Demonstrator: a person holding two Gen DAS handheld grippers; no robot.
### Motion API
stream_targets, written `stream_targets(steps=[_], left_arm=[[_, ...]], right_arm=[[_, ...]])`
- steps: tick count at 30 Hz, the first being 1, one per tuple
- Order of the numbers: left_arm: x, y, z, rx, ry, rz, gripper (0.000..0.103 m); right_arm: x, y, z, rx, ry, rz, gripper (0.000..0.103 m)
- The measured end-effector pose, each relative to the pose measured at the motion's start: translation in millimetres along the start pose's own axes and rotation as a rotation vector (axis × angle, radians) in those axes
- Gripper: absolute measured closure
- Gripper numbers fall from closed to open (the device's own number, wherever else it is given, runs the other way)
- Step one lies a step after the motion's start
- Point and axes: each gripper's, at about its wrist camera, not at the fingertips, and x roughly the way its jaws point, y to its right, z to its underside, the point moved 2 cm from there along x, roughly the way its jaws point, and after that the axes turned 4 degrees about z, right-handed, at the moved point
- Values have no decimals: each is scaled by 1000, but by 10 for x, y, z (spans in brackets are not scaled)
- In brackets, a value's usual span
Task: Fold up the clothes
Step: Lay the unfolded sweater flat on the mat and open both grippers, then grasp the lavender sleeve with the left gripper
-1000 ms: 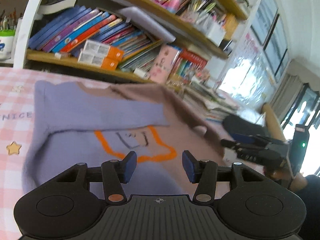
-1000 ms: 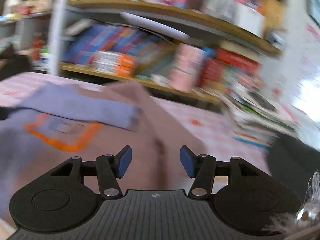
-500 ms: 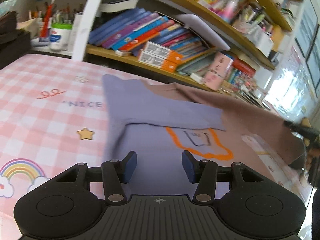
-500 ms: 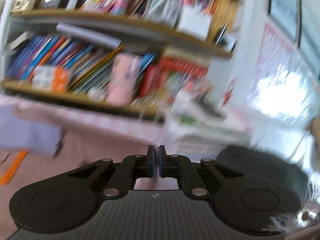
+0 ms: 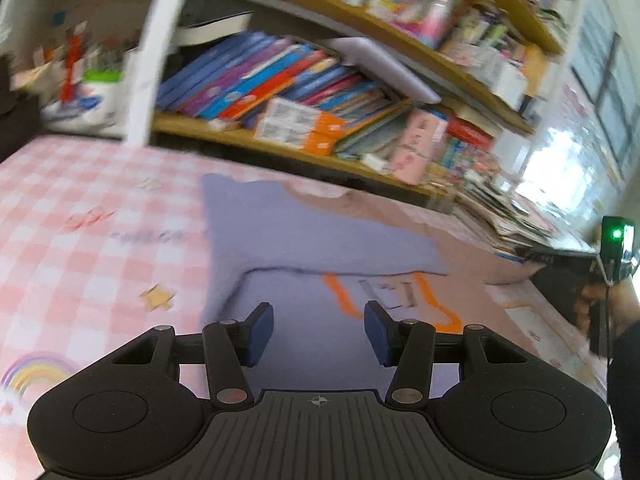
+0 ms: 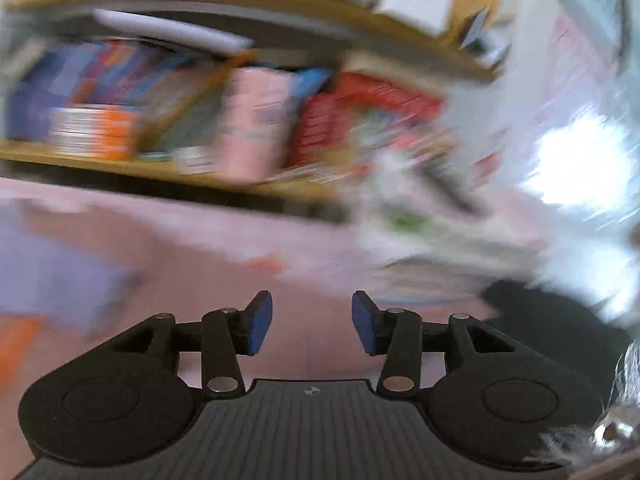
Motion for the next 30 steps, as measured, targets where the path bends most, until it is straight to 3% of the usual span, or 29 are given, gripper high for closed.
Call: stream_targets(steps=[2,5,12,15,19,21,26,30], left_arm=[[93,140,-90,52,-12,43,53],[306,389,-207,141,-37,86,45],[849,919,-275,283,-98,174,43],[921,1013,-279,276,-98,209,42],[1044,1181,-248,348,-121,213,42],[1206,1277,-235,409,-139,196,42],[1786,1565,-150,637,-171,50,42],[2096,1685,-87,714,-200,8,43]], right_arm=[[-163,-177,161,-10,-23,-91,60],[-339,-343,378,-55,-44,-148,56],[-464,-314,734,-52,-94,-135,59],[-481,-290,804,-6,-100,-165,66],[-492,-300,828,22,-91,-214,84],[-501,-341,833,5,-78,-212,85],[-513,-396,851,-30,-58,-197,84],[-519,-423,866,-50,-49,-188,84]])
